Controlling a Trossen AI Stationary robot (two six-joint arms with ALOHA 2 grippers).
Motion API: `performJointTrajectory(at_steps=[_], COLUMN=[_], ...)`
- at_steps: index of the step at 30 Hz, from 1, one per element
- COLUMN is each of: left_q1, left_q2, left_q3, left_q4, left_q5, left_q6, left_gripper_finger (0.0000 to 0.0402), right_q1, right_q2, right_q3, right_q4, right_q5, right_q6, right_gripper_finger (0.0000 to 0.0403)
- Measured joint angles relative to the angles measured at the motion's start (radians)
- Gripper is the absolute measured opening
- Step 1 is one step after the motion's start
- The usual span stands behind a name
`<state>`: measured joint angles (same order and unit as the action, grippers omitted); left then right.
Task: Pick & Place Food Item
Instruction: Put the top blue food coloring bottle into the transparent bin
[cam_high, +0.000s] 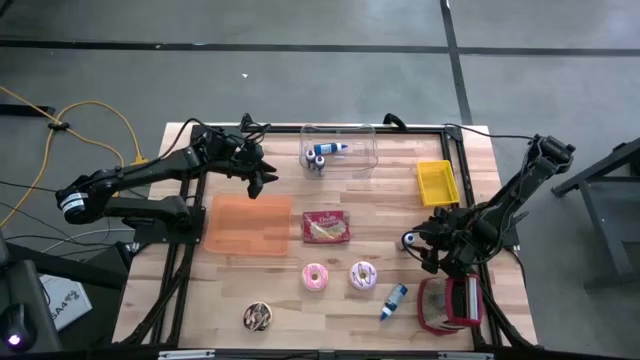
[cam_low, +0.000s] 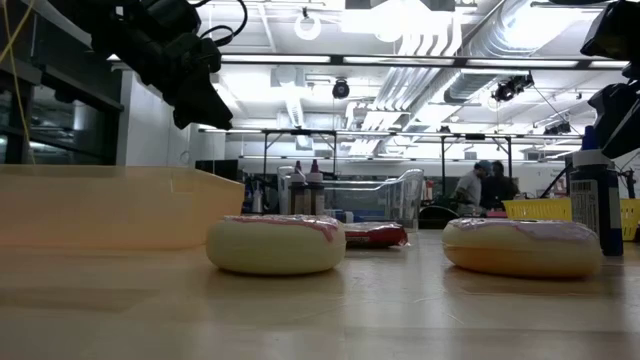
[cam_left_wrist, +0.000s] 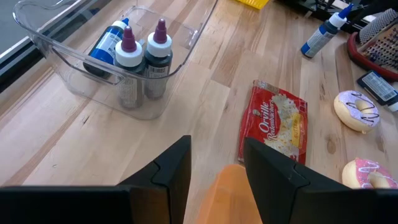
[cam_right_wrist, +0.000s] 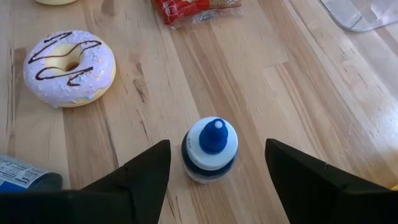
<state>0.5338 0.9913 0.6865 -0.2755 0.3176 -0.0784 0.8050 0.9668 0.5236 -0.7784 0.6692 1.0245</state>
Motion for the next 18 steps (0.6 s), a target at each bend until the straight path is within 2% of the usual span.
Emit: performJointTrajectory(at_steps=[11, 18], left_q1=[0.0, 0.0], left_q2=[0.0, 0.0], left_q3=[0.0, 0.0], left_q4=[0.0, 0.0], left_q5=[0.0, 0.0], left_q6=[0.0, 0.0], left_gripper_finger=[0.0141, 0.0141], right_q1=[-0.062, -0.081], right_q2=[0.001, 0.001], right_q3=[0.0, 0.0], right_q4=[0.008, 0.028], right_q5=[-0.034, -0.065], right_q6=[-0.009, -0.039], right_gripper_finger=[0.0248, 0.0213])
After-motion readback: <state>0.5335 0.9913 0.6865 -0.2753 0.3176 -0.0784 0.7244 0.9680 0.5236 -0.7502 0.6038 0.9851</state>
